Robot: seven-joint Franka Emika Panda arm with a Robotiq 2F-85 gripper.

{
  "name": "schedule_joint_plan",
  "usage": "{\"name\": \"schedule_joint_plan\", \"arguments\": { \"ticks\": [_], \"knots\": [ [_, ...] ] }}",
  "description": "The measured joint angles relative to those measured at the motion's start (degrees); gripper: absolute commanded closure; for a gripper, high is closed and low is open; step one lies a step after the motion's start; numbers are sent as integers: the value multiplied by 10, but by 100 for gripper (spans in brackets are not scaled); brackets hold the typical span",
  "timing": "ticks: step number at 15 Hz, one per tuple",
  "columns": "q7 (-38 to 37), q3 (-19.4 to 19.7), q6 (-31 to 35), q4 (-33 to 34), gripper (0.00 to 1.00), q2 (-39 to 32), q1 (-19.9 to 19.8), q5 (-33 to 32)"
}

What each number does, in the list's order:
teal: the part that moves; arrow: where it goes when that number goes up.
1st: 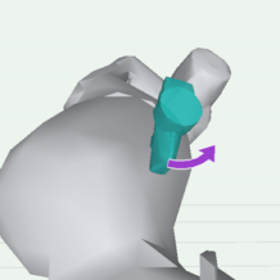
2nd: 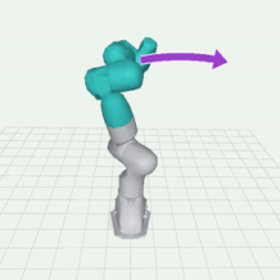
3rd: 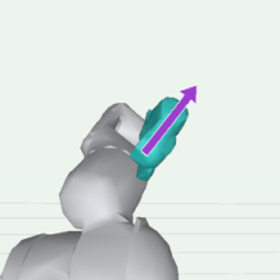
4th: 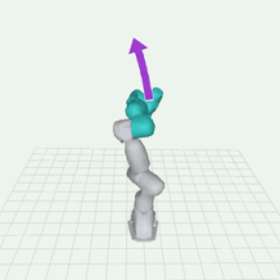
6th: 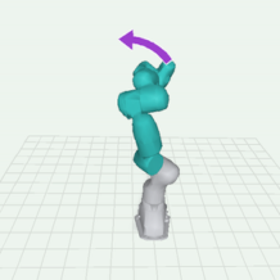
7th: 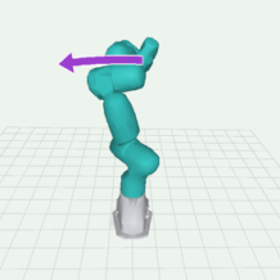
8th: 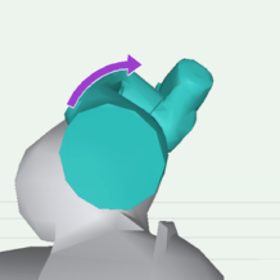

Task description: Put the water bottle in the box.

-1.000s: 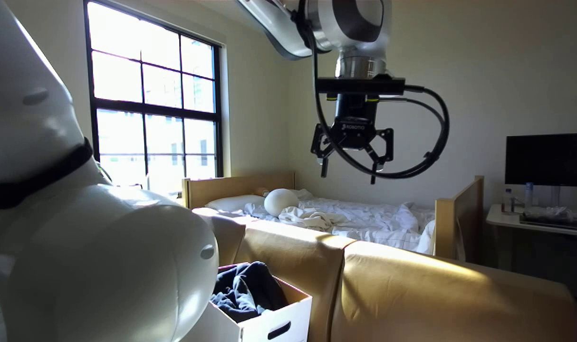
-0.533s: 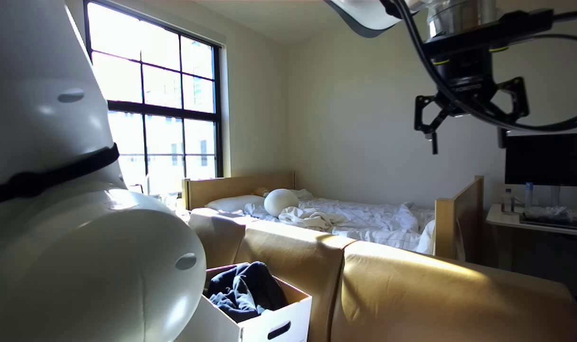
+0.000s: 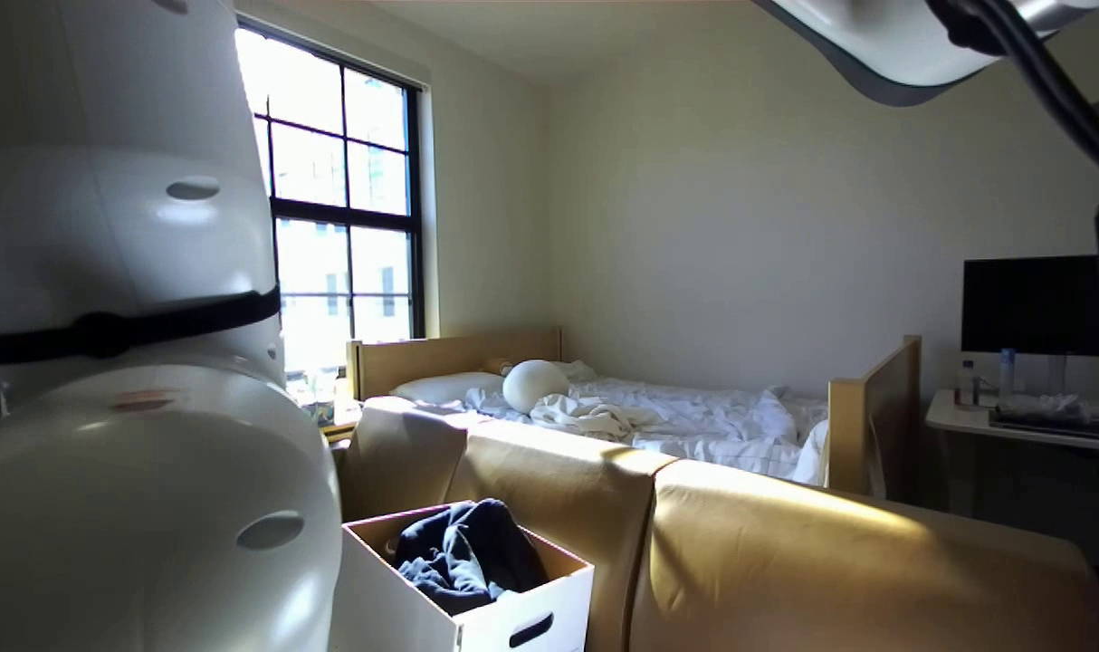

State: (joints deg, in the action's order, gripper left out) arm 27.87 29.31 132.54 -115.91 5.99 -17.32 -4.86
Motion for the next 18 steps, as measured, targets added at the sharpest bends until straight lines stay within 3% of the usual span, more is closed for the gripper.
{"name": "schedule_joint_plan", "arguments": {
  "ticks": [5,9,14,18],
  "knots": [
    [-15,-8,0,8,0,-5,-5,1],
    [3,-8,-62,17,0,-52,-10,26],
    [10,-13,-72,71,0,-182,-66,67],
    [7,-44,-93,138,0,-281,-127,109]
  ]
}}
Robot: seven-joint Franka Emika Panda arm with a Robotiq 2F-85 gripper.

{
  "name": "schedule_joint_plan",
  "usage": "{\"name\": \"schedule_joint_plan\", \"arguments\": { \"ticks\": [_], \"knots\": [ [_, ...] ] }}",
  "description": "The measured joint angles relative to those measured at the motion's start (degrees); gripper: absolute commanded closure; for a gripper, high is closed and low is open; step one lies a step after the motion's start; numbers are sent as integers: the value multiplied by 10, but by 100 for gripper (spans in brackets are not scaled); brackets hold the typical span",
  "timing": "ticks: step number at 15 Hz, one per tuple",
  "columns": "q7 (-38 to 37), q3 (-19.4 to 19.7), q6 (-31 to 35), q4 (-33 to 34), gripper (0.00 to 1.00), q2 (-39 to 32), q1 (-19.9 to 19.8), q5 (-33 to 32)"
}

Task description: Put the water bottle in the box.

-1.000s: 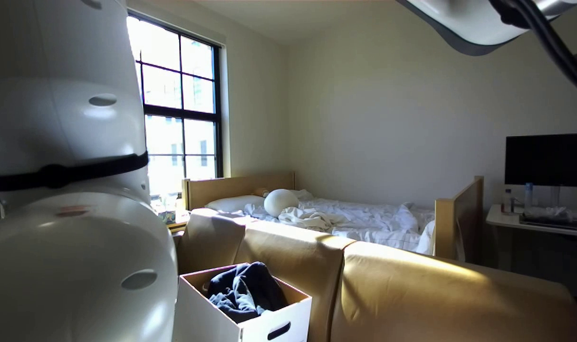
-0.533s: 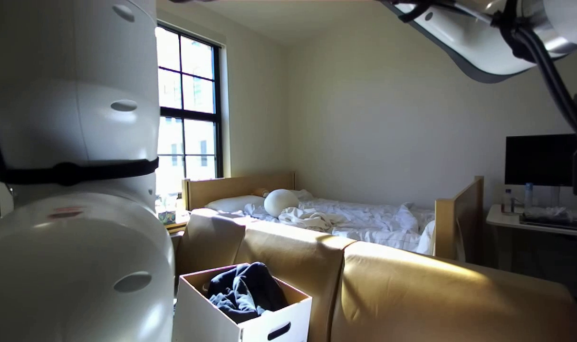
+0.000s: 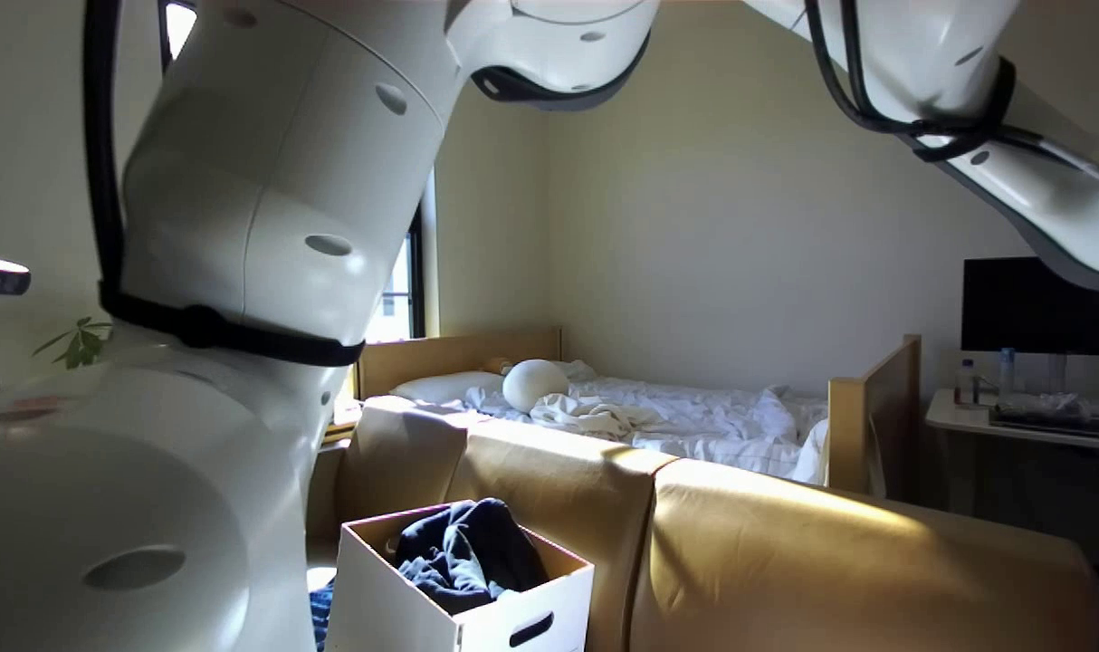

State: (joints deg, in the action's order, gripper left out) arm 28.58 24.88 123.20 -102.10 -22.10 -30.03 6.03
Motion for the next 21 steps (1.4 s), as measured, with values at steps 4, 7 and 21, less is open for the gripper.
{"name": "schedule_joint_plan", "arguments": {
  "ticks": [4,7,21],
  "knots": [
    [-4,-45,-75,67,0,-73,-45,17],
    [-11,-72,-120,99,0,-105,-61,17],
    [-53,-101,-19,64,20,-140,-57,-10]
  ]
}}
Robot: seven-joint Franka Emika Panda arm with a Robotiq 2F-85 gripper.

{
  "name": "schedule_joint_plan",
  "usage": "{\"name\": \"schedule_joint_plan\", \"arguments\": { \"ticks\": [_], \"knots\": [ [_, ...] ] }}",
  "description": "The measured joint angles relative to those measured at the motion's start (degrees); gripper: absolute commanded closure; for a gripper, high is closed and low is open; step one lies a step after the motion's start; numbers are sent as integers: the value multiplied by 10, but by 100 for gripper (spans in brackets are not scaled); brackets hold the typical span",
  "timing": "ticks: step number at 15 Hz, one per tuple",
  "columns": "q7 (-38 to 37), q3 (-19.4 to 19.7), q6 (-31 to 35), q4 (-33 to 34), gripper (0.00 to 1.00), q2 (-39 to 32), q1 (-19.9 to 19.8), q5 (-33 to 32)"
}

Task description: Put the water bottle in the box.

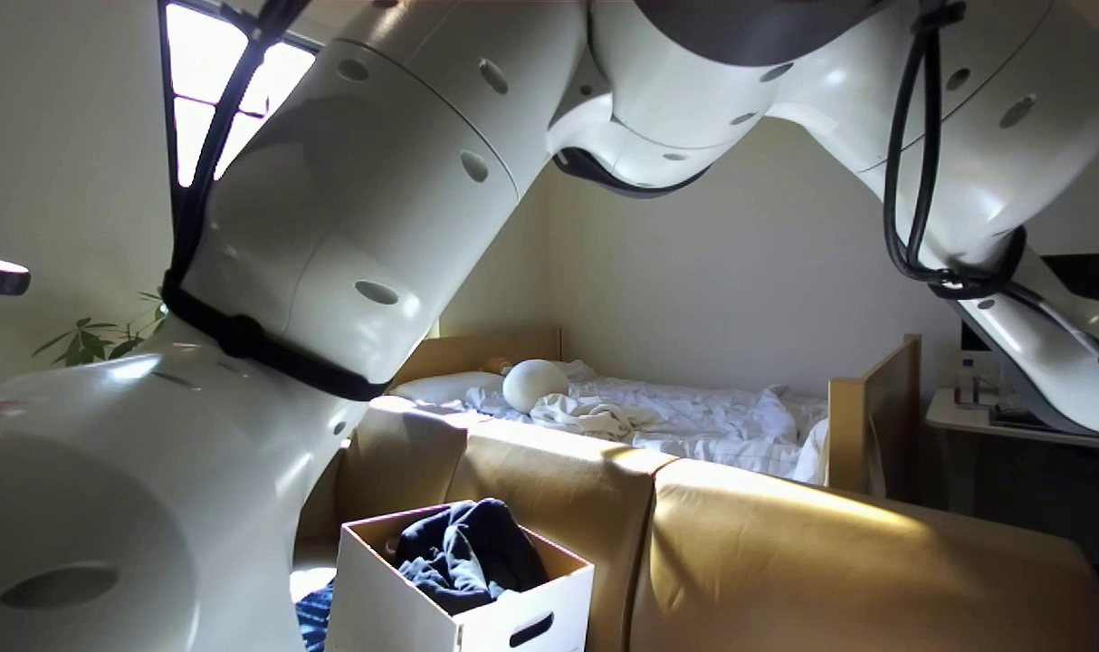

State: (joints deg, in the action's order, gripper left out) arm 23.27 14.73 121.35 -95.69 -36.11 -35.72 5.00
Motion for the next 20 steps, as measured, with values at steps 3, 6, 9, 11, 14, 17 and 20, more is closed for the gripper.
{"name": "schedule_joint_plan", "arguments": {
  "ticks": [3,6,9,11,14,17,20],
  "knots": [
    [-2,-5,0,-3,40,0,0,0],
    [-2,-7,0,-3,61,1,1,0],
    [-4,-6,-1,-6,80,6,7,0],
    [-11,-4,-1,-9,89,13,12,-8],
    [-23,3,-1,-23,86,30,23,-30],
    [-45,18,-1,-37,86,47,35,-55],
    [-50,30,-1,-50,85,70,45,-75]
  ]
}}
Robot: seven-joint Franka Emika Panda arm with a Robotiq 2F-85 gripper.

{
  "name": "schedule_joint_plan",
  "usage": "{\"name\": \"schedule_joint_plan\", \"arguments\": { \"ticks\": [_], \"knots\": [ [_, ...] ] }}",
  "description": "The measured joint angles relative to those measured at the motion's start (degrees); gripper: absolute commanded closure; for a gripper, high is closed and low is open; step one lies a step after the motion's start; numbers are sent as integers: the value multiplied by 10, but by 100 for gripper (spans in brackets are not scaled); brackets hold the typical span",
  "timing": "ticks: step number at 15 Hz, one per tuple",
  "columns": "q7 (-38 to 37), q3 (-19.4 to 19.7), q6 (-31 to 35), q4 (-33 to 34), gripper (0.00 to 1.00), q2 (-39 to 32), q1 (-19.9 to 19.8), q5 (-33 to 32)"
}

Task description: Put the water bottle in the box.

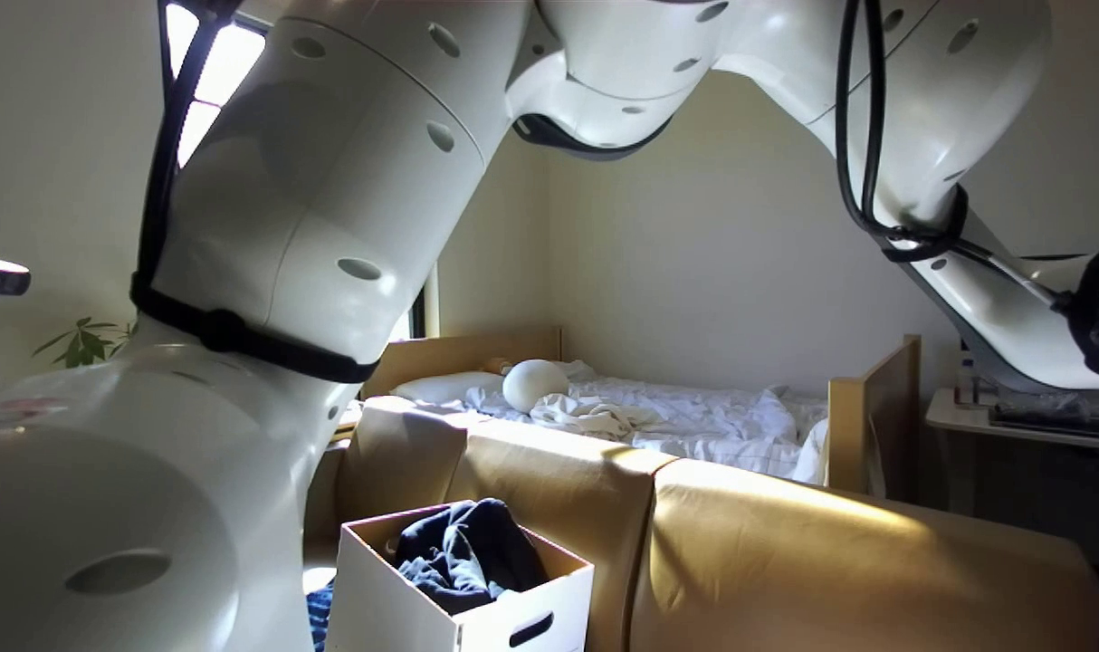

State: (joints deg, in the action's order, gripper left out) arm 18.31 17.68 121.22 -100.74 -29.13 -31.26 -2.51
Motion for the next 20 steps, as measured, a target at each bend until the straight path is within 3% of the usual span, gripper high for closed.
{"name": "schedule_joint_plan", "arguments": {
  "ticks": [3,9,15,20],
  "knots": [
    [0,0,0,-19,85,42,27,-32],
    [-30,-27,-41,-57,86,157,134,-55],
    [-95,-83,-93,-76,86,267,227,-76],
    [-107,-123,-105,-111,86,317,269,-64]
  ]
}}
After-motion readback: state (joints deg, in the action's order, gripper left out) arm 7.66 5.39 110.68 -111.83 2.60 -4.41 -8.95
